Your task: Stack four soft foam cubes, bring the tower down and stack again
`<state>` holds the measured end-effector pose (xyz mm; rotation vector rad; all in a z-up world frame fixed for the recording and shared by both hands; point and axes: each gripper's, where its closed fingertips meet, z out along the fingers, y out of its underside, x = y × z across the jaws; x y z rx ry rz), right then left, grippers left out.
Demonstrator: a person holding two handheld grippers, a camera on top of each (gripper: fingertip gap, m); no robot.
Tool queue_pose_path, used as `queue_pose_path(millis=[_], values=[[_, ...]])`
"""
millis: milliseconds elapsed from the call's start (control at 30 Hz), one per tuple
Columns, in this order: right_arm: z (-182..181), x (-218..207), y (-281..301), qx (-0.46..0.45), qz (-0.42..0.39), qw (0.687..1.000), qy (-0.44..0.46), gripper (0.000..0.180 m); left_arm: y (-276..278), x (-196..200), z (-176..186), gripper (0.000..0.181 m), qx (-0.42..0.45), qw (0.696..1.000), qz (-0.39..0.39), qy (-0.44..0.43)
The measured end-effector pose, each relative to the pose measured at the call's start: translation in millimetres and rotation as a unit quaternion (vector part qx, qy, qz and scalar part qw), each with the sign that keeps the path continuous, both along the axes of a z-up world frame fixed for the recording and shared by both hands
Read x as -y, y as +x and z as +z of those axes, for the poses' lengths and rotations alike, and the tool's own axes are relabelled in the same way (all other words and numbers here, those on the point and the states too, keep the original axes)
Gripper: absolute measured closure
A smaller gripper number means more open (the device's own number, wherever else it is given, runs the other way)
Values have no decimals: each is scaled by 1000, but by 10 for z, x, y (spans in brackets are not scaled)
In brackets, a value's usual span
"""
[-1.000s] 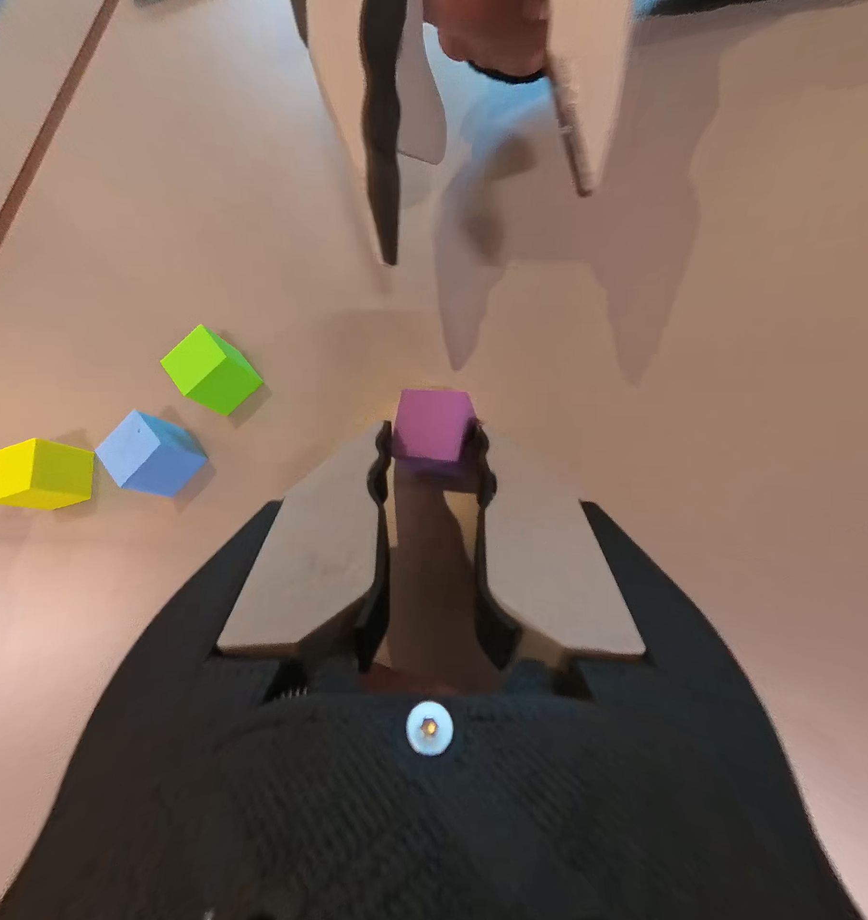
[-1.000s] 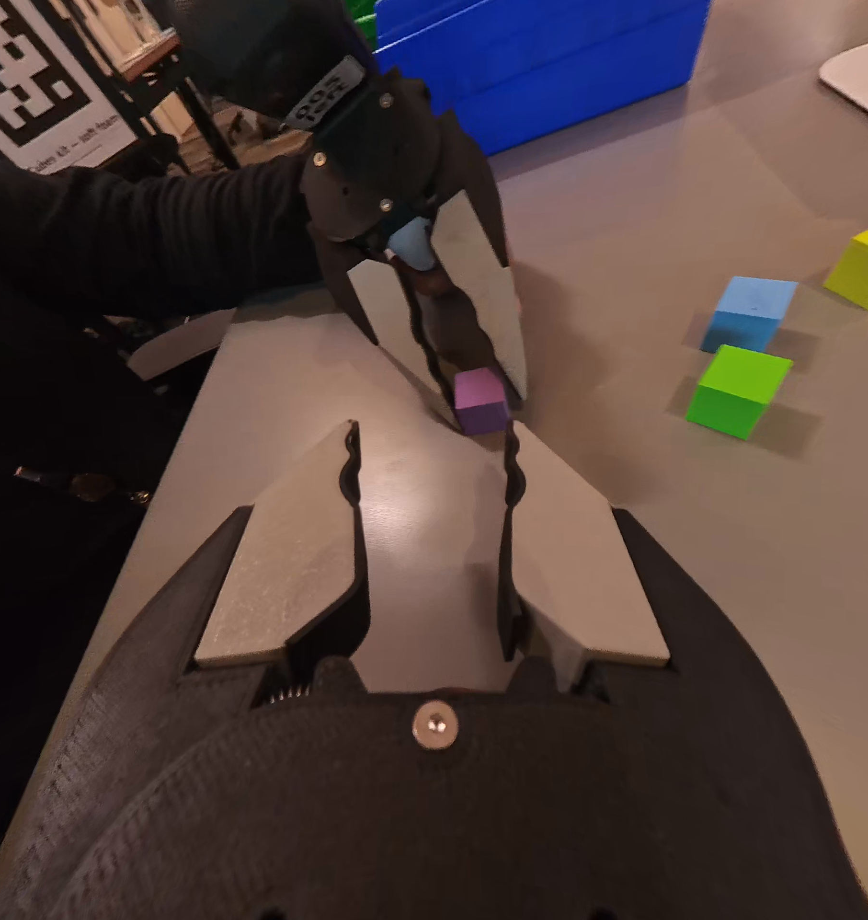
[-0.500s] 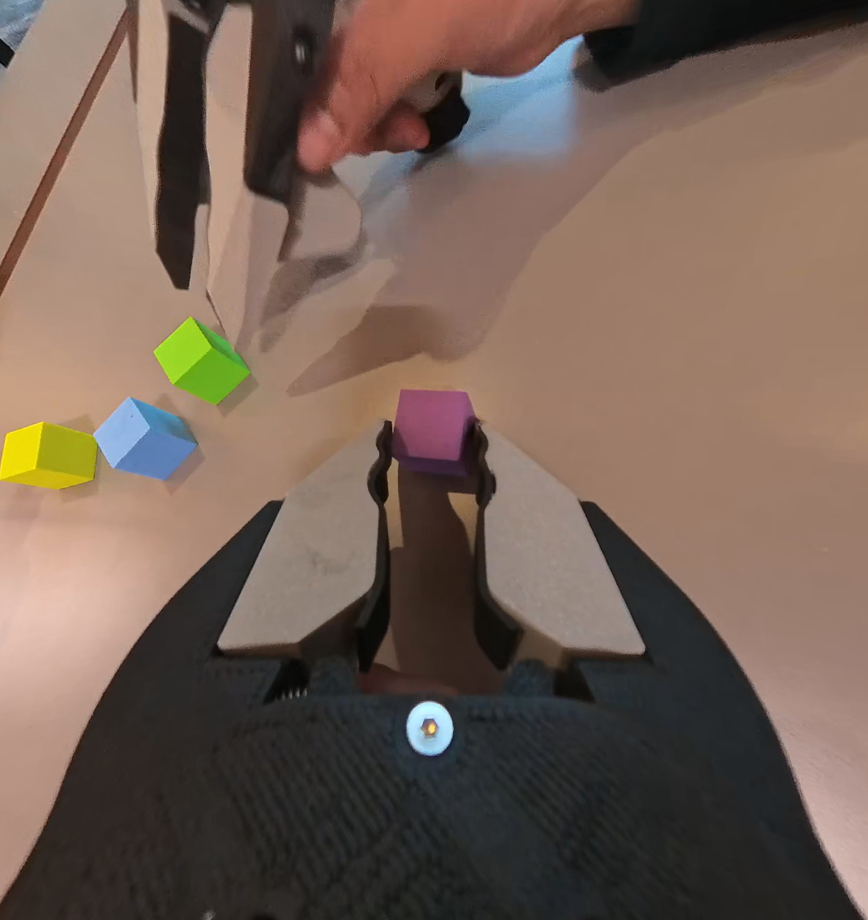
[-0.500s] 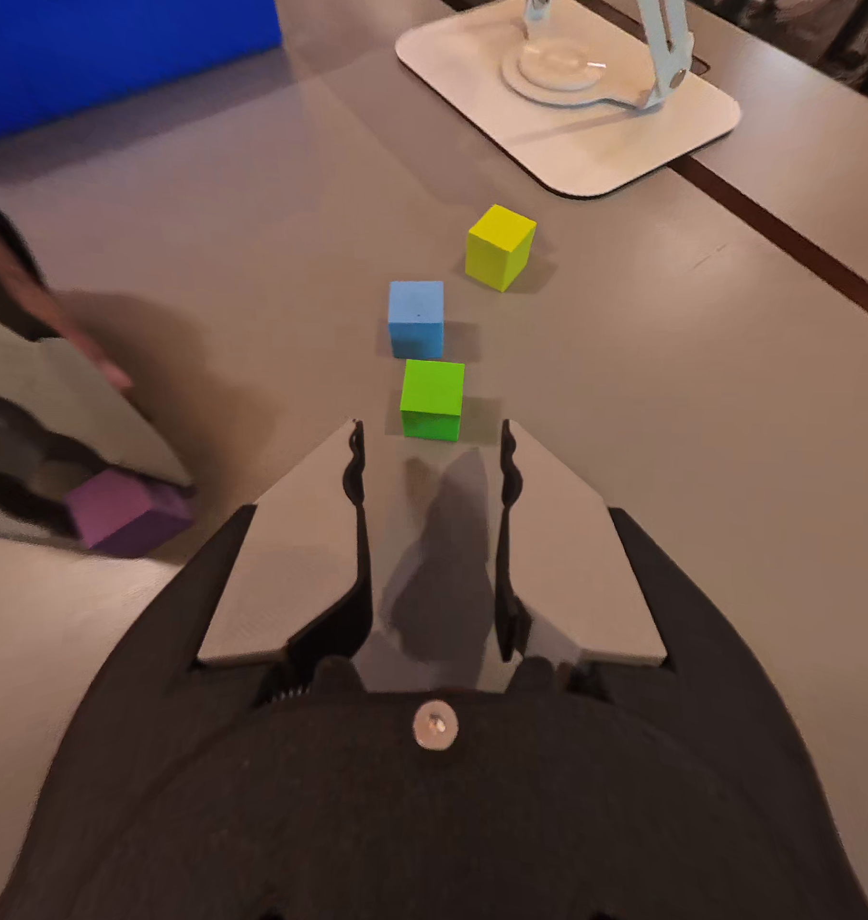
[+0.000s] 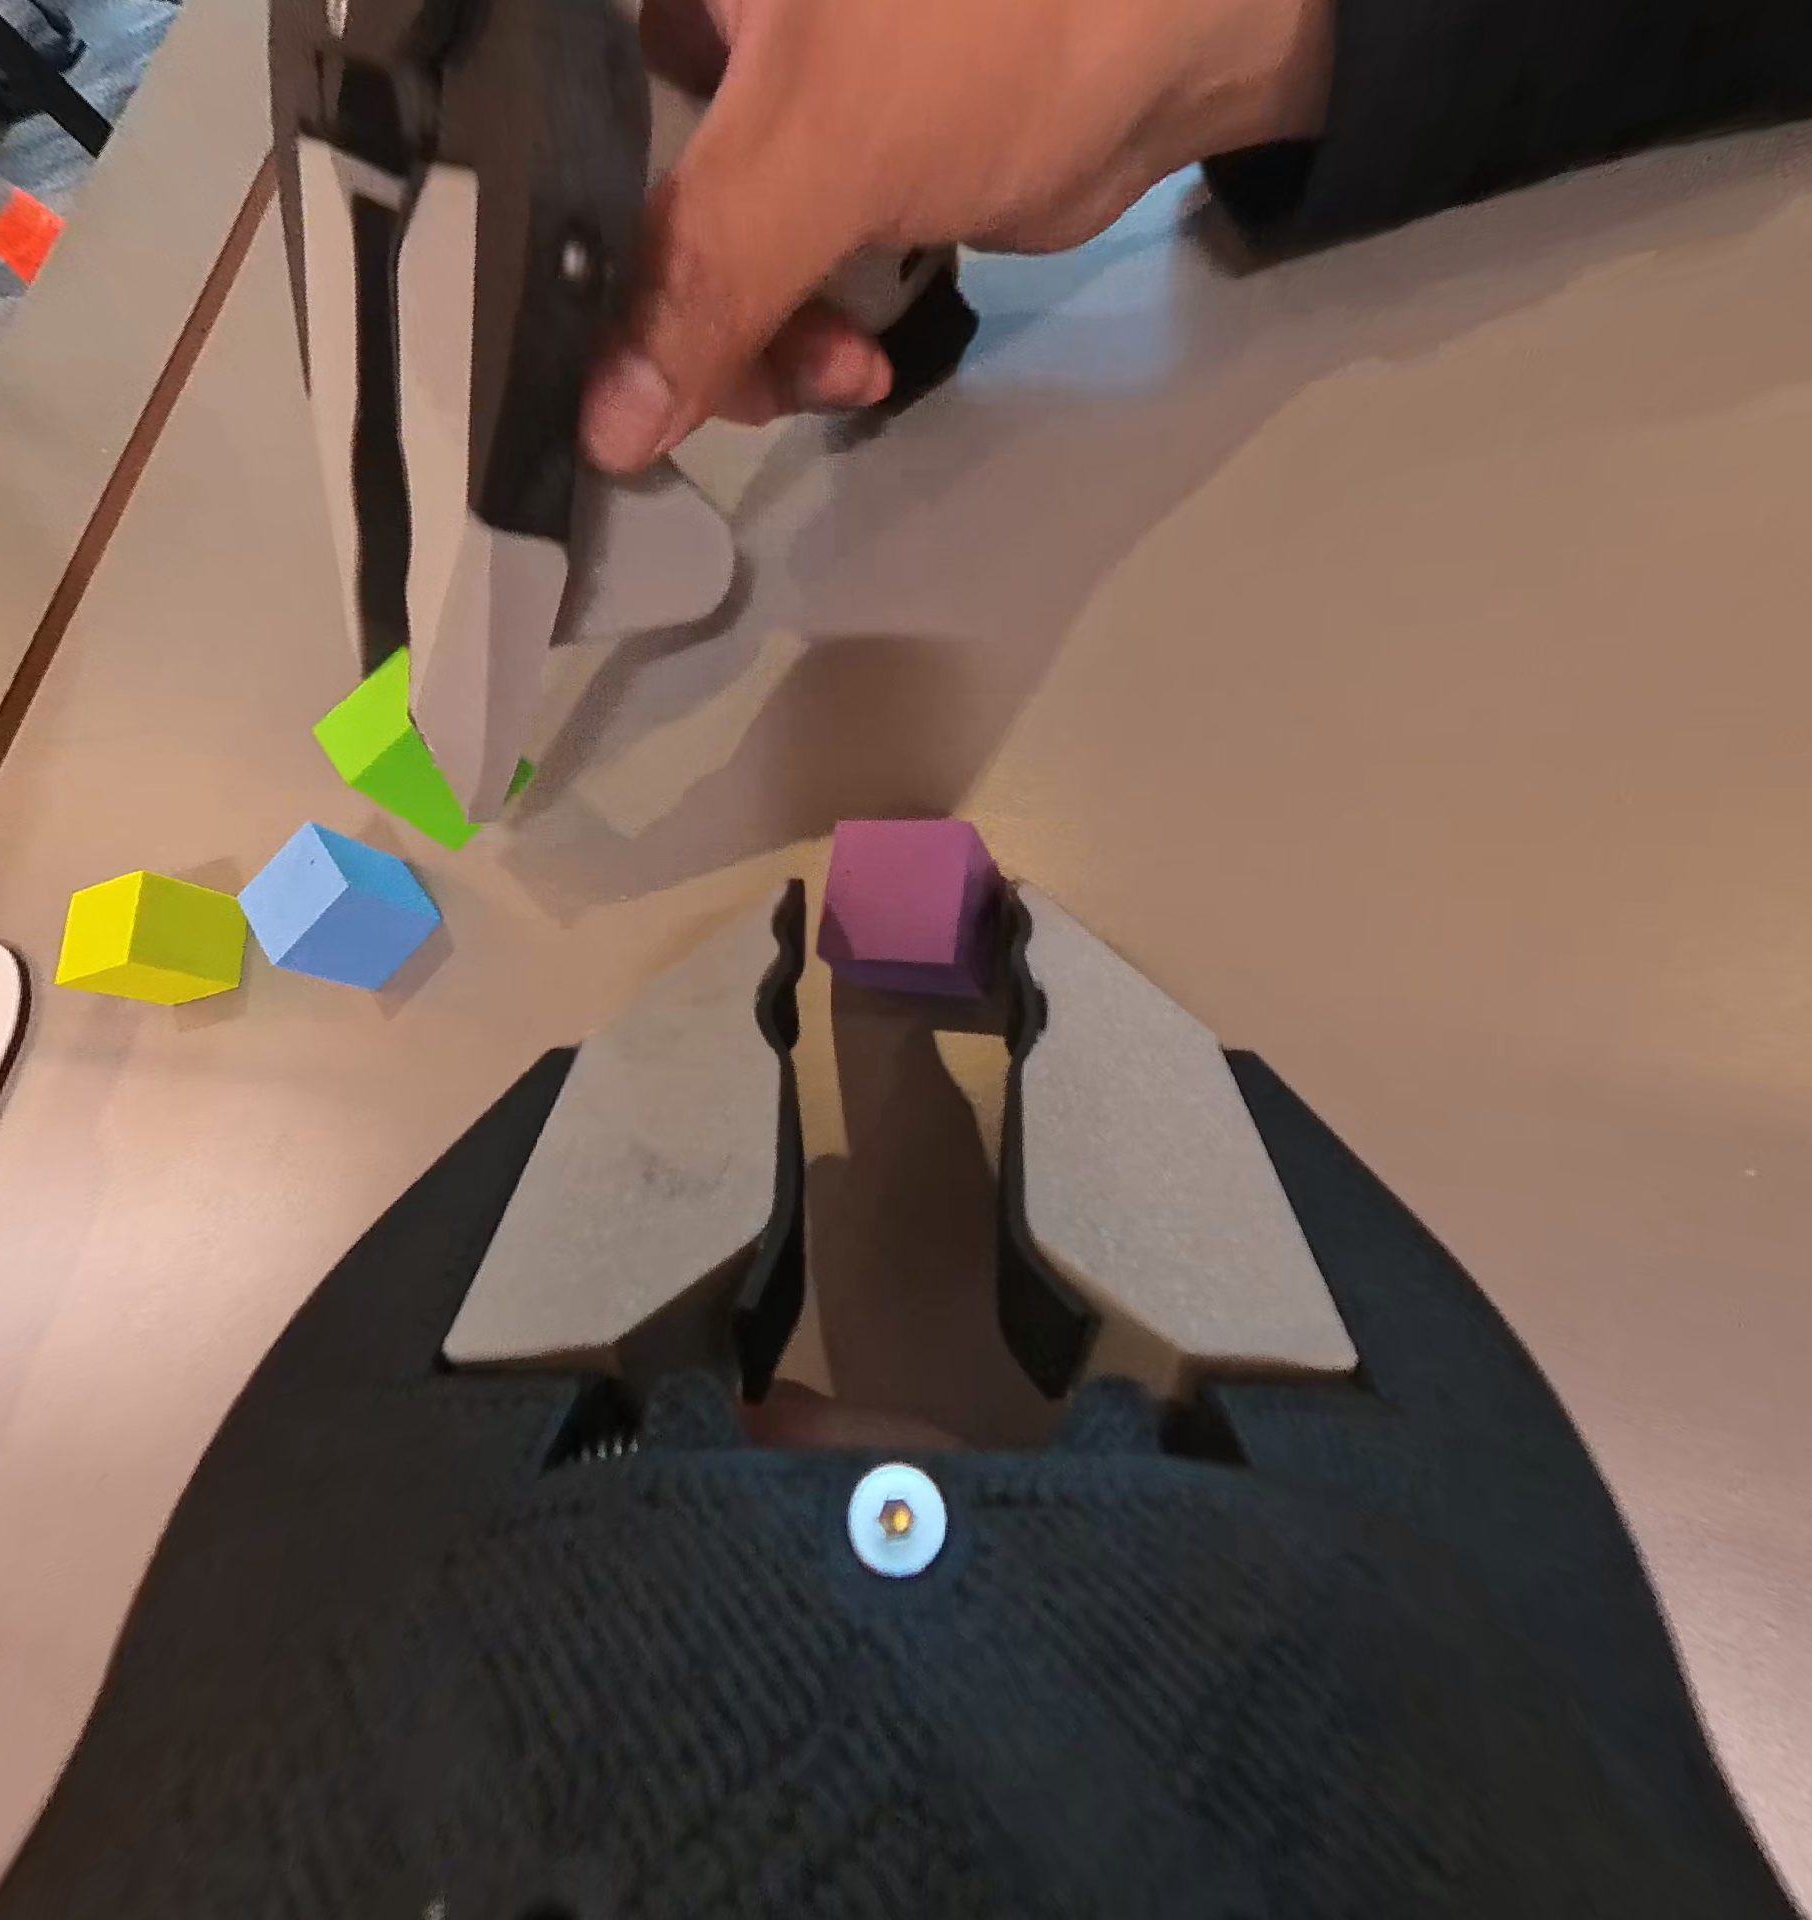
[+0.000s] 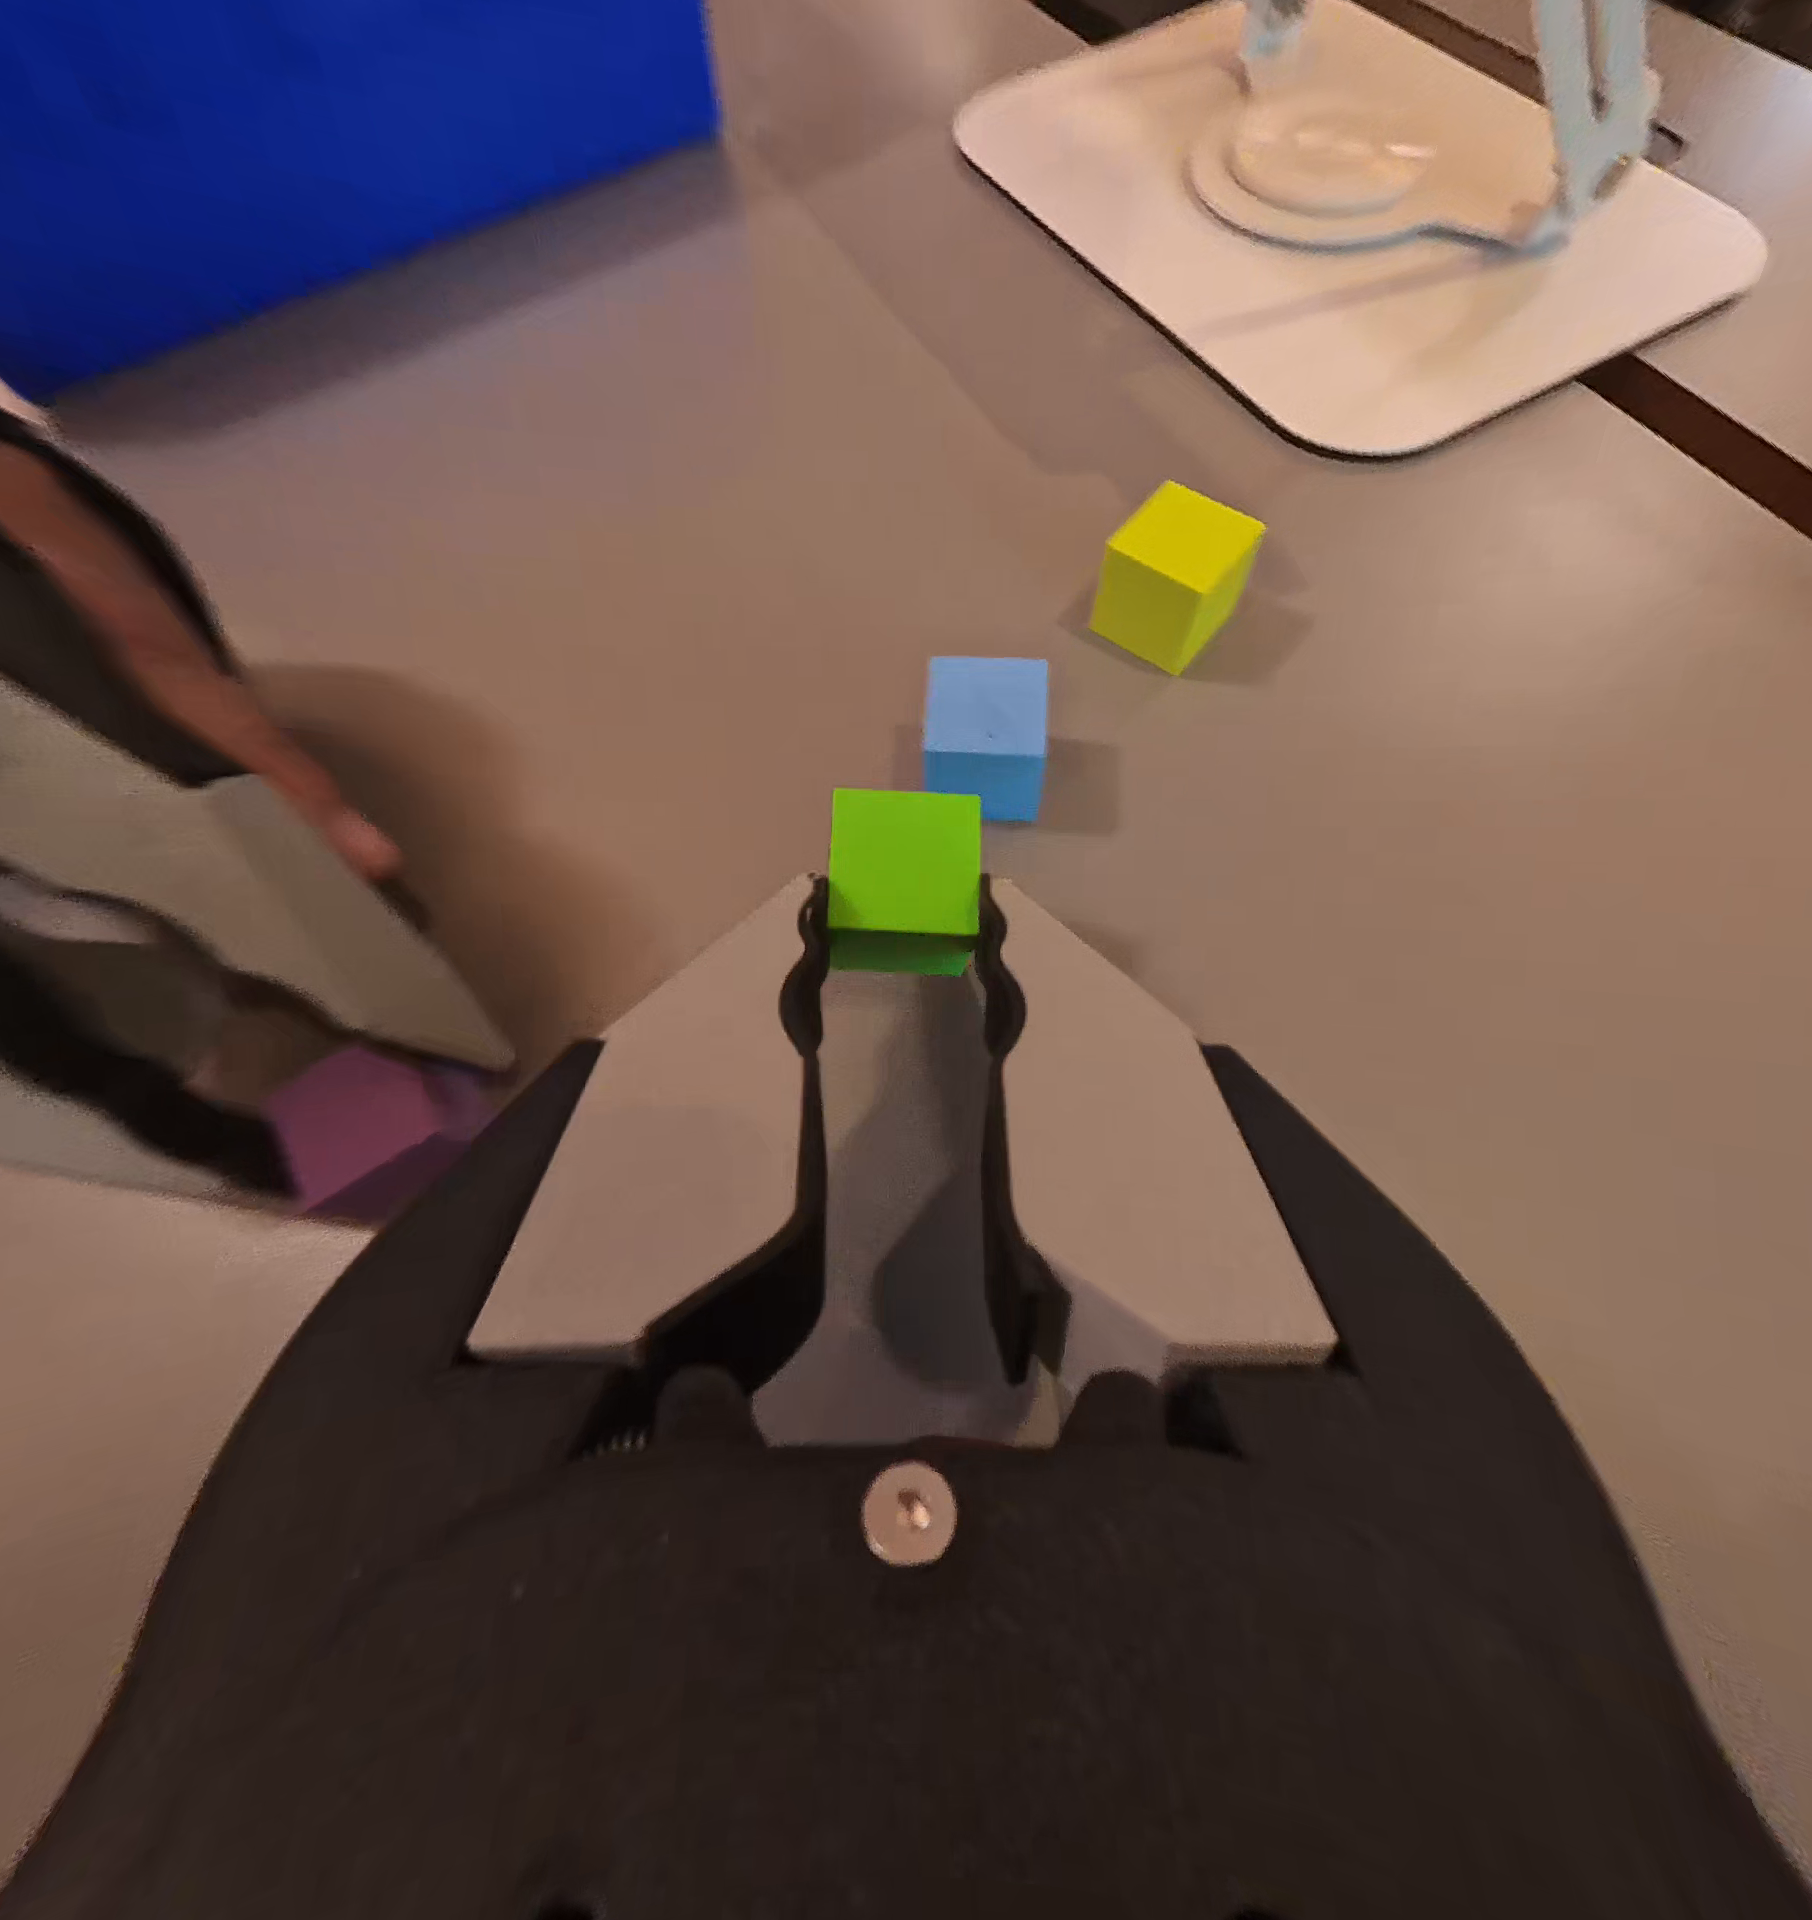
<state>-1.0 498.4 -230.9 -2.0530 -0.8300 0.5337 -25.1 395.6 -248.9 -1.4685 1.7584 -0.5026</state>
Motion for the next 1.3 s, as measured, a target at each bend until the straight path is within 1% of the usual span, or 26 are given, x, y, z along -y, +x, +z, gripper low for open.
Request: queue_pose_path(millis=[67,133,200,300,433,633,867,1067,1300], values=[[131,88,-11,-35,20,999,1,154,-13,-14,7,140,2,1000,5,0],[312,255,-69,-75,66,995,12,154,-38,-5,9,136,2,1000,3,-7],[431,463,-122,-94,114,989,21,155,-71,-4,13,129,2,1000,3,-14],[435,751,-208,-69,171,983,28,155,-110,-51,19,122,1,1000,13,-13],[323,978,-397,-12,221,975,20,155,-112,-57,12,124,3,1000,15,-21],[64,1065,-466,69,242,968,9,154,-103,-21,6,132,2,1000,6,-17],[109,1055,-445,64,247,967,24,154,-102,-13,5,134,1,1000,4,-17],[27,1024,-421,82,249,965,23,154,-99,-13,4,135,1,1000,4,-17],[25,1018,-425,84,254,963,29,154,-96,-6,1,137,0,1000,3,-17]])
